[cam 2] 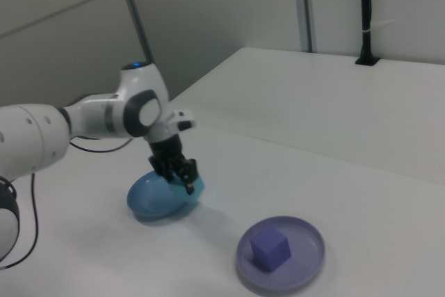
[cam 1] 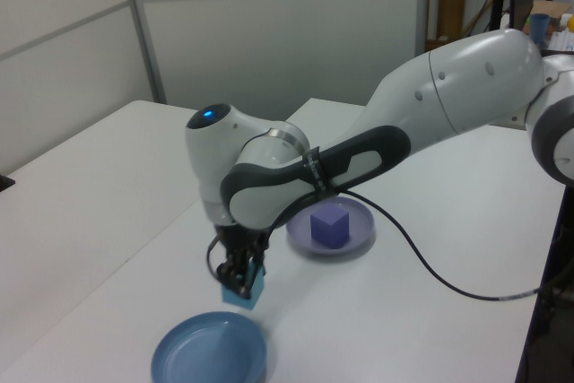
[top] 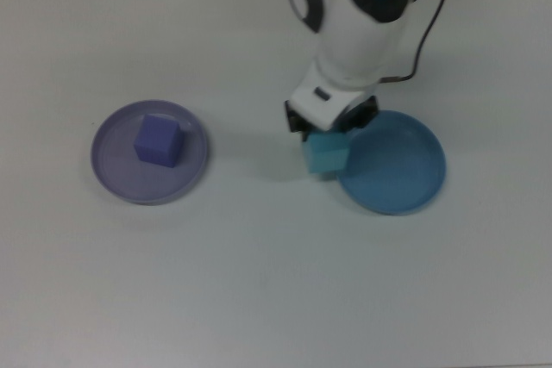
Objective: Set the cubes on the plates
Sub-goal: 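Carry the light-blue cube onto the blue plate and open the gripper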
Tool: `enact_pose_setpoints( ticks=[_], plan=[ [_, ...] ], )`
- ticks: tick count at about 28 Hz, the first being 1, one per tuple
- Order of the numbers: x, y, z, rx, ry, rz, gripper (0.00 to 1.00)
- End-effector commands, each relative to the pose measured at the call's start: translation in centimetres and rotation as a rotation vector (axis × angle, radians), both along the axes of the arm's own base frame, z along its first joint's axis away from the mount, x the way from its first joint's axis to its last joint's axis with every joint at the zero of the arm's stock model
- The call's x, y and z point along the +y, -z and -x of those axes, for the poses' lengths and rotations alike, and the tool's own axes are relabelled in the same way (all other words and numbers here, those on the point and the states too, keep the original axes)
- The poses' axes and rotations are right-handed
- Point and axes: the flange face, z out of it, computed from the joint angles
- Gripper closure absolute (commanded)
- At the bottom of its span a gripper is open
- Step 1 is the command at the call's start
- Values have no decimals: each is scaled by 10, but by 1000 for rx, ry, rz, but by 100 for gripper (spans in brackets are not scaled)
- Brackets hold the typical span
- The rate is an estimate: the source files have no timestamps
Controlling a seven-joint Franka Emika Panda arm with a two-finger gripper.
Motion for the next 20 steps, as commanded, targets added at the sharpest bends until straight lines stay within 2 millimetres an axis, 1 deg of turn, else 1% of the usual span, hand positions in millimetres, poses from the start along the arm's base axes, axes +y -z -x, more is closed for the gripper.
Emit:
enact_pose_setpoints(
  ticks=[1, 4, 5, 6, 8, 9, 10, 12, 13, 14, 16, 19, 20],
  plan=[
    [44, -8, 15, -26, 20, -17, 93],
    [65, -2, 23, -21, 10, -14, 93],
    [76, 1, 28, -23, 0, -8, 86],
    [81, 3, 29, -26, -2, -6, 80],
    [86, 16, 30, -15, 9, 0, 65],
    [87, 20, 29, -16, 15, 1, 56],
    [90, 24, 28, -27, 23, -4, 37],
    [98, 31, 28, -43, 9, -5, 21],
    [103, 30, 30, -56, -6, 0, 13],
    [106, 30, 31, -64, -18, 11, 7],
    [106, 30, 31, -79, -40, 41, 0],
    [105, 21, 31, -90, -34, 36, 0],
    [104, 14, 31, -97, -30, 31, 0]
  ],
)
